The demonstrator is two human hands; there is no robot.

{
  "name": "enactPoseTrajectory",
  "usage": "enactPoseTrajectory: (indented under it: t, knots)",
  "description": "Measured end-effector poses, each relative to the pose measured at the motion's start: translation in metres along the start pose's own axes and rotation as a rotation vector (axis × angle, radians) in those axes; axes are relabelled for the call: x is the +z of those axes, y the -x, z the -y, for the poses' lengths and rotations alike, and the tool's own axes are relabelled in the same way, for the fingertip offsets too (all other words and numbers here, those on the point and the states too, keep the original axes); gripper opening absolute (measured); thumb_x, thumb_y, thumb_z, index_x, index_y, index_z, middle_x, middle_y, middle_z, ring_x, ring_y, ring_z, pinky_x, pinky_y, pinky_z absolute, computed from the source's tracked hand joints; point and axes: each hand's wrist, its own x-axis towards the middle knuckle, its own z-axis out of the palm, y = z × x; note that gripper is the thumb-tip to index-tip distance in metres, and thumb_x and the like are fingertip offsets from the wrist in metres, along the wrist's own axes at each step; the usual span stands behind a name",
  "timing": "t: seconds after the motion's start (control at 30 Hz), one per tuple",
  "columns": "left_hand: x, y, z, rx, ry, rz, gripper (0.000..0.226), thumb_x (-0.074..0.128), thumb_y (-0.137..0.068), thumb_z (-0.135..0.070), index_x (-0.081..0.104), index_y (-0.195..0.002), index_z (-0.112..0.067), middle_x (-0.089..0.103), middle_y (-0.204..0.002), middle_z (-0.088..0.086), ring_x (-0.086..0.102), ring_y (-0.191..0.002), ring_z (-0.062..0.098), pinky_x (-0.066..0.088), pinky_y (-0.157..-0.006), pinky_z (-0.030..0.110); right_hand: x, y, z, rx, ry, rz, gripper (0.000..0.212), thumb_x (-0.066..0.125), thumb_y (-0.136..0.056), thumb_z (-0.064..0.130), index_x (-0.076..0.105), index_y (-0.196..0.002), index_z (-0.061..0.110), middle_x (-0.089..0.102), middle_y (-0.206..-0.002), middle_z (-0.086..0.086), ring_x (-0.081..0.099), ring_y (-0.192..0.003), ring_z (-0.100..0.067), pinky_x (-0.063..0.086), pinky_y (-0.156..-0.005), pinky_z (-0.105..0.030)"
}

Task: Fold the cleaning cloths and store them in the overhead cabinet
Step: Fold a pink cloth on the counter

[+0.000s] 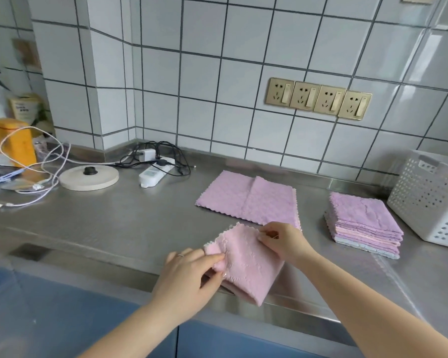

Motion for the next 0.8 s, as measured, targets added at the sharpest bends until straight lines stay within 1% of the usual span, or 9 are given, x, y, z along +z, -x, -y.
enactPoseTrajectory:
  t: [0.07, 0.17, 0.23, 0.3, 0.37, 0.47, 0.53, 0.67, 0.8]
  knots:
    - [0.000, 0.000, 0.004, 0.006, 0.006, -0.007, 0.027, 0.048, -0.077, -0.047, 0.058, -0.101, -0.041, 0.063, -0.076, -0.018, 0.062, -0.074, 0.009, 0.045, -0.067, 0.029, 0.002, -0.001, 0.002, -0.009, 0.042, 0.002, 0.003, 0.065, -0.086, 0.029, 0.062, -0.085, 0.031, 0.061, -0.080, 0.013, 0.057, -0.081, -0.008, 0.039, -0.072, -0.019]
    - [-0.005, -0.002, 0.005, -0.017, 0.021, 0.008, 0.034, 0.042, -0.077, -0.052, 0.054, -0.107, -0.043, 0.063, -0.079, -0.017, 0.062, -0.079, 0.008, 0.044, -0.073, 0.030, 0.005, -0.004, 0.002, -0.023, 0.085, 0.001, 0.015, 0.065, -0.086, 0.028, 0.056, -0.076, 0.036, 0.061, -0.079, 0.014, 0.057, -0.081, -0.009, 0.039, -0.072, -0.019]
    - [-0.008, -0.007, 0.007, -0.106, 0.101, 0.033, 0.048, 0.036, -0.079, -0.056, 0.052, -0.122, -0.041, 0.066, -0.084, -0.016, 0.061, -0.082, 0.008, 0.043, -0.079, 0.028, 0.006, -0.006, 0.002, -0.029, 0.092, 0.000, 0.014, 0.064, -0.086, 0.028, 0.056, -0.076, 0.035, 0.062, -0.081, 0.012, 0.057, -0.081, -0.009, 0.039, -0.072, -0.020]
    - [-0.013, -0.015, 0.012, -0.238, 0.200, 0.056, 0.047, 0.044, -0.086, -0.052, 0.050, -0.129, -0.033, 0.068, -0.085, -0.013, 0.061, -0.082, 0.008, 0.045, -0.081, 0.027, 0.007, -0.006, 0.002, -0.038, 0.095, 0.005, 0.013, 0.064, -0.086, 0.028, 0.057, -0.077, 0.034, 0.064, -0.083, 0.010, 0.058, -0.083, -0.010, 0.043, -0.075, -0.022]
    - [-0.018, -0.026, 0.014, -0.340, 0.232, 0.146, 0.030, 0.051, -0.089, -0.046, 0.060, -0.114, -0.033, 0.070, -0.093, -0.014, 0.063, -0.090, 0.007, 0.046, -0.082, 0.026, 0.007, -0.007, 0.002, -0.043, 0.084, 0.014, 0.011, 0.063, -0.087, 0.029, 0.058, -0.079, 0.033, 0.066, -0.086, 0.008, 0.059, -0.083, -0.011, 0.045, -0.077, -0.023]
    - [-0.021, -0.036, 0.015, -0.380, 0.216, 0.242, 0.016, 0.054, -0.087, -0.043, 0.063, -0.086, -0.029, 0.070, -0.084, -0.013, 0.060, -0.072, 0.005, 0.044, -0.065, 0.024, 0.006, -0.007, 0.001, -0.047, 0.089, 0.027, 0.006, 0.062, -0.088, 0.030, 0.059, -0.083, 0.031, 0.068, -0.090, 0.006, 0.060, -0.084, -0.012, 0.044, -0.074, -0.023]
    - [-0.022, -0.039, 0.014, -0.389, 0.185, 0.272, 0.014, 0.056, -0.086, -0.040, 0.060, -0.084, -0.026, 0.070, -0.079, -0.010, 0.058, -0.067, 0.008, 0.039, -0.059, 0.024, 0.006, -0.006, 0.000, -0.051, 0.092, 0.023, 0.005, 0.061, -0.089, 0.029, 0.060, -0.084, 0.030, 0.067, -0.089, 0.007, 0.060, -0.083, -0.011, 0.044, -0.074, -0.022]
    - [-0.023, -0.042, 0.015, -0.384, 0.156, 0.300, 0.016, 0.059, -0.084, -0.040, 0.057, -0.080, -0.025, 0.068, -0.077, -0.008, 0.060, -0.071, 0.011, 0.039, -0.059, 0.024, 0.007, -0.005, 0.000, -0.086, 0.113, 0.010, 0.003, 0.060, -0.089, 0.029, 0.060, -0.087, 0.027, 0.065, -0.089, 0.010, 0.057, -0.082, -0.009, 0.041, -0.073, -0.020]
    - [-0.025, -0.042, 0.014, -0.361, 0.135, 0.286, 0.019, 0.060, -0.084, -0.041, 0.051, -0.073, -0.028, 0.057, -0.065, -0.009, 0.048, -0.057, 0.005, 0.032, -0.051, 0.022, 0.009, -0.002, -0.002, -0.200, 0.194, -0.078, 0.007, 0.063, -0.088, 0.022, 0.068, -0.092, 0.019, 0.057, -0.095, 0.008, 0.057, -0.082, -0.010, 0.044, -0.079, -0.021]
